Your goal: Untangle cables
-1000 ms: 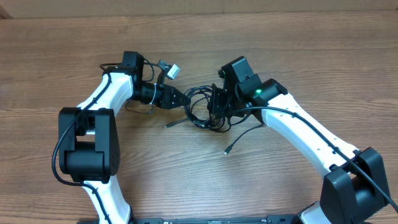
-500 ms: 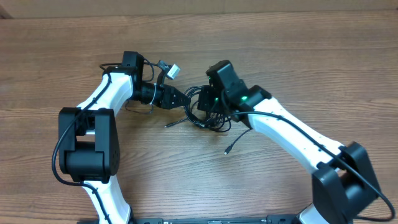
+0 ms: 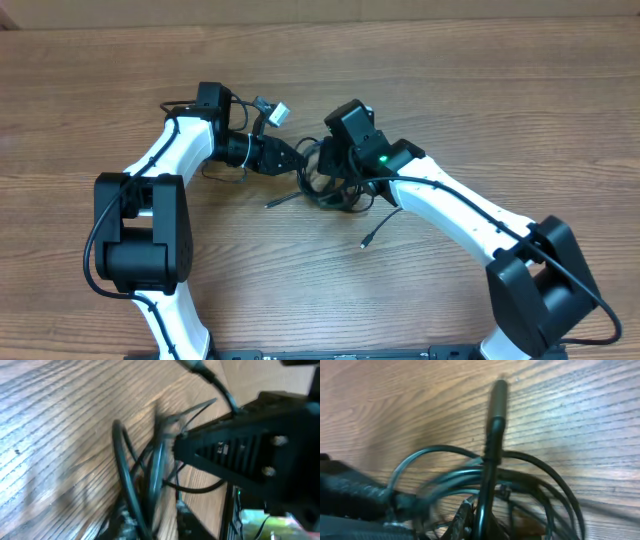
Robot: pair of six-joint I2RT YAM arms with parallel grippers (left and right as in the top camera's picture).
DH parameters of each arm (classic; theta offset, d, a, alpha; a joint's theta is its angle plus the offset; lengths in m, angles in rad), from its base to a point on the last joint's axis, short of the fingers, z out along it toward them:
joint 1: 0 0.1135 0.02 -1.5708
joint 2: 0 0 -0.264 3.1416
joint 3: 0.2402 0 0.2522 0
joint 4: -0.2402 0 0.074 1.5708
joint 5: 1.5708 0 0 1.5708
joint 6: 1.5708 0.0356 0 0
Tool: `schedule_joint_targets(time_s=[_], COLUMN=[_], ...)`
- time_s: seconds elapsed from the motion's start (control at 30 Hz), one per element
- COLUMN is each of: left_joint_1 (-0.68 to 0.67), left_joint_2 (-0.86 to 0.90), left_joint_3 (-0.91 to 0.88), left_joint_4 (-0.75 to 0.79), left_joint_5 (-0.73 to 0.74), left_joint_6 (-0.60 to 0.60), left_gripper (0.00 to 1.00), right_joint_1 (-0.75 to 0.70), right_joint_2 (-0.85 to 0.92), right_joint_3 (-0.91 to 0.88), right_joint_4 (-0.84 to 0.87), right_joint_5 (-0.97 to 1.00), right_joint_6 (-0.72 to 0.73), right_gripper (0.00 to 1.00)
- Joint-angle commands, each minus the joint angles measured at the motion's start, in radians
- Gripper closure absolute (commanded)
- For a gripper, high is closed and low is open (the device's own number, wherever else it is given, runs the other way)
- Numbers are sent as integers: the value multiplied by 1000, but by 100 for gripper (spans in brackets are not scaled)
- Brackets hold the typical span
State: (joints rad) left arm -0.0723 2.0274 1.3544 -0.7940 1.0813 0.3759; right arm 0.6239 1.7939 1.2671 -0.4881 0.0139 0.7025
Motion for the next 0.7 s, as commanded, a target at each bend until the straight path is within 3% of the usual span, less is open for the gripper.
schedule_joint_targets(time_s=[0.0, 0.1, 0.23, 0.53, 0.67], left_joint_1=[-6, -6, -6, -14, -50], left_joint_2=[6, 6, 6, 6, 8], left_joint_3=[16, 16, 16, 16, 11], left_joint_4=[6, 22, 56, 109, 165], left_joint_5=[-2, -42, -109, -227, -349], left_joint_6=[-18, -56, -114, -188, -280], left_gripper=[67, 51, 45, 47, 60], right_joint_1=[-4, -4, -4, -4, -4], right_joint_2=[-59, -56, -53, -50, -43], right_joint_3=[-3, -3, -3, -3, -4], right_joint_4=[2, -23, -41, -44, -43], right_joint_5=[-22, -27, -27, -27, -27], right_joint_6=[-2, 1, 0, 1, 1], right_gripper=[96, 96, 96, 96, 96])
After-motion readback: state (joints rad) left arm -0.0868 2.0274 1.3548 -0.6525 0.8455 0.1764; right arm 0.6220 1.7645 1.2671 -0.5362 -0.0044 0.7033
